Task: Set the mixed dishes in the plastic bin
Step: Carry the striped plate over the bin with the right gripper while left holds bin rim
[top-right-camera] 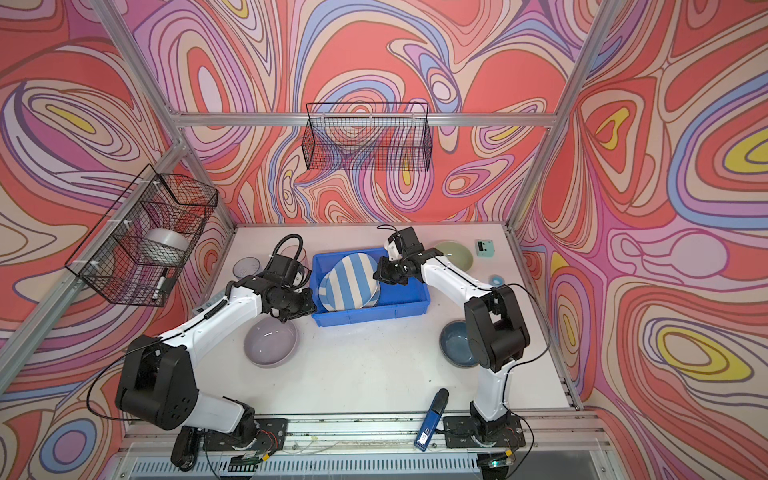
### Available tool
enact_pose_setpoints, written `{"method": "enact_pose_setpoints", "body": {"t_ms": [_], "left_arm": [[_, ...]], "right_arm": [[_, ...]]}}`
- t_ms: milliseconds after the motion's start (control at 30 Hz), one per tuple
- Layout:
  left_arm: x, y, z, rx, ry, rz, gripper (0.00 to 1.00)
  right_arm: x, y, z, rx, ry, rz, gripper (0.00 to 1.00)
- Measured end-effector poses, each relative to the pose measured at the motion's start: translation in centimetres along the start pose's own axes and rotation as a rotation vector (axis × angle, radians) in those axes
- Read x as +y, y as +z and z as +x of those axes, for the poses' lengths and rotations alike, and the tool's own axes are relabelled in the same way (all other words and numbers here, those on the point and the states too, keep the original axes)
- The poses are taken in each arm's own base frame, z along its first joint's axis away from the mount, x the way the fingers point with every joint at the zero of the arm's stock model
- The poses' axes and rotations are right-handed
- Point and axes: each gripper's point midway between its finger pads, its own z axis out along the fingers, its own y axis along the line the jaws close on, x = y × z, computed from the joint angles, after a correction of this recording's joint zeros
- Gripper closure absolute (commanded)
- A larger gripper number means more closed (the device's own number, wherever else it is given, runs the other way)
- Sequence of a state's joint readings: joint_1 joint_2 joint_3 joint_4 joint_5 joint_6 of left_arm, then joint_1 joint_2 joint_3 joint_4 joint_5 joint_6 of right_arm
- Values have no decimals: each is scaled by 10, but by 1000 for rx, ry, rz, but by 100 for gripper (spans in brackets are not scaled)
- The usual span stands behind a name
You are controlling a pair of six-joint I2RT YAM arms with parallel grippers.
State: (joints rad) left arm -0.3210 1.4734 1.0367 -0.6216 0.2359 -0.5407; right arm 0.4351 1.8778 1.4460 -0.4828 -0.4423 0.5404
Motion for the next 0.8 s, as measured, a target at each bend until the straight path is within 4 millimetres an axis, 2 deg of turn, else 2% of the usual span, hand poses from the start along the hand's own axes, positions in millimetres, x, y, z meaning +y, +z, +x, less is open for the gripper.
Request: {"method": "enact_pose_setpoints", "body": {"t_ms": [133,367,567,800], "left_arm": [[0,0,0,0,7,0,79],[0,0,0,2,12,5,79],[0,0,0,5,9,10,79],[0,0,0,6,10,12,79]], "right_arm": [[-18,13,7,30,9,54,83],[-49,34,27,109,38,140,78],[-51,35,28,115,33,144,68],[-53,39,29,122,36,144,62]]}}
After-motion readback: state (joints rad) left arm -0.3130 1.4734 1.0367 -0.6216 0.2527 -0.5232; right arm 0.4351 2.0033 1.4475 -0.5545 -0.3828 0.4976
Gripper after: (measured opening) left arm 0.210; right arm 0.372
